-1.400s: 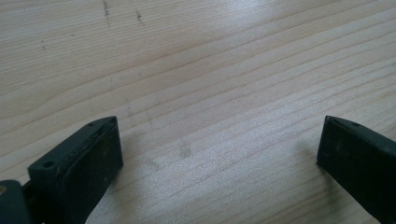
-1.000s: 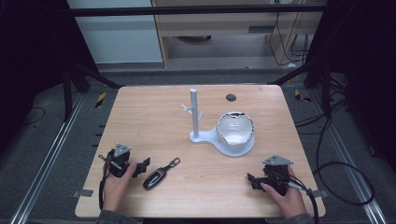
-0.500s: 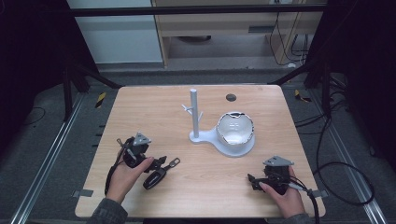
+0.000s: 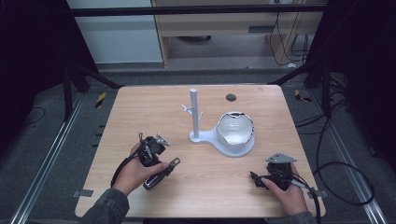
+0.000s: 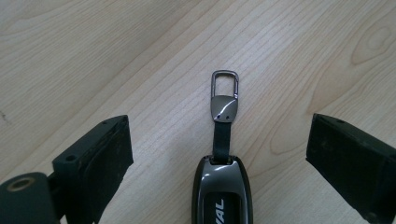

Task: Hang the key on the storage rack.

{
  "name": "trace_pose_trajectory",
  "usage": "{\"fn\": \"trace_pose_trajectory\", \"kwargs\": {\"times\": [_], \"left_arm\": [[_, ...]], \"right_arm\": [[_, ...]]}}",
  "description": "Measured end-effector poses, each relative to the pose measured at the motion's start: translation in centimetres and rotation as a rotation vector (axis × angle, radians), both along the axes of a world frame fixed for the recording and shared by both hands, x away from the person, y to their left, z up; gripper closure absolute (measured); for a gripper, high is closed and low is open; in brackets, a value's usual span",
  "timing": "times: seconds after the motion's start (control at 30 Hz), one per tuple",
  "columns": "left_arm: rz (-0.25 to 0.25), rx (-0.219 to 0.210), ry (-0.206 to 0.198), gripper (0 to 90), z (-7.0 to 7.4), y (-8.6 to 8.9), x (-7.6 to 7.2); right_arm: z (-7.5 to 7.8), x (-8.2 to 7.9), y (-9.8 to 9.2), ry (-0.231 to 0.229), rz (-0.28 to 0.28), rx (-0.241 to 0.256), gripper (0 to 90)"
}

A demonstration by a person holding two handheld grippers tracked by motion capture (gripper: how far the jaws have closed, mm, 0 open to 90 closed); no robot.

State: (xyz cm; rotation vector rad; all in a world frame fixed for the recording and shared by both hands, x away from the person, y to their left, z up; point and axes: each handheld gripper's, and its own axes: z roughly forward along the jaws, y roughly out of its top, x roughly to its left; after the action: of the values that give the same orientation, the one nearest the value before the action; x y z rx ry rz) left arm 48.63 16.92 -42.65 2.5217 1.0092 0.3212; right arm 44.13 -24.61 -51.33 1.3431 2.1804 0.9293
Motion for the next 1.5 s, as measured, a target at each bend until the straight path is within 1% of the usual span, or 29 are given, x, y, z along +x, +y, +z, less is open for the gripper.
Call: {"fn": "trace_pose_trajectory", "kwargs": {"times": [0.07, 0.1, 0.13, 0.23, 0.4, 0.43, 0.47, 0.5, 0.53, 0.57, 0.63, 0.67, 0.73, 0.8, 0.83, 0.87, 0.9, 0.93, 1.0, 1.07, 1.1, 1.17, 1.27, 1.3, 1.43, 1.5], "left_arm": [[-0.012, 0.020, 0.014, 6.7, 0.2, -0.6, 0.1], [-0.025, 0.033, 0.017, 7.1, 0.3, -1.0, 0.2], [-0.029, 0.038, 0.019, 7.1, 0.3, -1.2, 0.2], [-0.051, 0.077, 0.036, 8.5, 0.2, -2.0, 0.4], [-0.076, 0.093, 0.087, 17.1, -0.2, -3.1, 0.9], [-0.088, 0.099, 0.101, 21.2, -0.3, -3.2, 1.0], [-0.091, 0.103, 0.113, 23.4, -0.4, -3.4, 1.1], [-0.093, 0.109, 0.118, 24.4, -0.4, -3.5, 1.2], [-0.093, 0.109, 0.118, 27.9, -0.4, -3.5, 1.2], [-0.099, 0.115, 0.136, 29.8, -0.6, -3.7, 1.3], [-0.099, 0.121, 0.141, 30.6, -0.7, -3.8, 1.4], [-0.103, 0.131, 0.147, 30.6, -0.8, -3.9, 1.4], [-0.115, 0.160, 0.165, 30.7, -1.3, -4.1, 1.5], [-0.108, 0.179, 0.178, 31.6, -1.5, -4.1, 1.6], [-0.108, 0.179, 0.178, 32.9, -1.5, -4.1, 1.6], [-0.092, 0.184, 0.190, 35.0, -1.7, -4.0, 1.8], [-0.092, 0.184, 0.190, 36.2, -1.7, -4.0, 1.8], [-0.084, 0.191, 0.202, 37.6, -1.8, -3.8, 2.0], [-0.084, 0.195, 0.209, 38.7, -1.9, -3.7, 2.1], [-0.081, 0.194, 0.225, 42.7, -2.1, -3.6, 2.2], [-0.080, 0.197, 0.231, 46.9, -2.2, -3.4, 2.4], [-0.078, 0.196, 0.238, 48.2, -2.3, -3.3, 2.5], [-0.086, 0.196, 0.240, 55.2, -2.5, -3.1, 2.8], [-0.095, 0.199, 0.256, 56.2, -2.7, -3.0, 2.9], [-0.095, 0.210, 0.269, 58.7, -3.1, -2.9, 3.2], [-0.093, 0.209, 0.271, 59.9, -3.1, -2.9, 3.3]], "right_arm": [[0.0, -0.1, 0.0, 0.004, -0.005, 0.005, 0.5], [0.0, -0.1, 0.0, -0.001, -0.004, -0.003, 0.6], [0.0, -0.2, 0.0, 0.001, -0.008, 0.002, 0.5], [0.0, -0.3, 0.0, 0.000, -0.009, 0.000, 0.5], [0.0, -0.3, 0.0, 0.002, -0.011, 0.004, 0.5], [0.0, -0.3, 0.0, 0.003, -0.011, 0.003, 0.5], [0.0, -0.3, 0.0, 0.002, -0.011, 0.003, 0.5], [0.0, -0.3, 0.0, 0.003, -0.011, 0.003, 0.5], [0.0, -0.3, 0.0, 0.003, -0.012, 0.004, 0.5], [0.1, -0.4, 0.1, 0.011, -0.016, 0.011, 0.5], [0.1, -0.4, 0.1, 0.011, -0.016, 0.011, 0.5], [0.0, -0.3, 0.0, 0.002, -0.012, 0.002, 0.5], [0.0, -0.3, 0.0, 0.002, -0.012, 0.002, 0.5], [0.0, -0.3, 0.0, 0.002, -0.012, 0.002, 0.5], [0.0, -0.3, 0.0, 0.002, -0.012, 0.002, 0.5], [0.0, -0.3, 0.0, 0.001, -0.011, 0.001, 0.5], [0.0, -0.3, 0.0, 0.001, -0.011, 0.001, 0.5], [0.0, -0.3, 0.0, 0.001, -0.011, 0.001, 0.5], [0.0, -0.3, 0.0, 0.001, -0.011, 0.001, 0.5], [0.0, -0.3, 0.0, 0.001, -0.012, 0.003, 0.5], [0.0, -0.3, 0.0, 0.001, -0.012, 0.002, 0.5], [0.0, -0.3, 0.0, 0.001, -0.012, 0.002, 0.5], [0.0, -0.3, 0.0, 0.001, -0.012, 0.002, 0.5], [0.0, -0.3, 0.0, 0.001, -0.012, 0.002, 0.5], [0.0, -0.3, 0.0, 0.001, -0.012, 0.002, 0.5], [0.0, -0.3, 0.0, 0.001, -0.012, 0.002, 0.5]]}}
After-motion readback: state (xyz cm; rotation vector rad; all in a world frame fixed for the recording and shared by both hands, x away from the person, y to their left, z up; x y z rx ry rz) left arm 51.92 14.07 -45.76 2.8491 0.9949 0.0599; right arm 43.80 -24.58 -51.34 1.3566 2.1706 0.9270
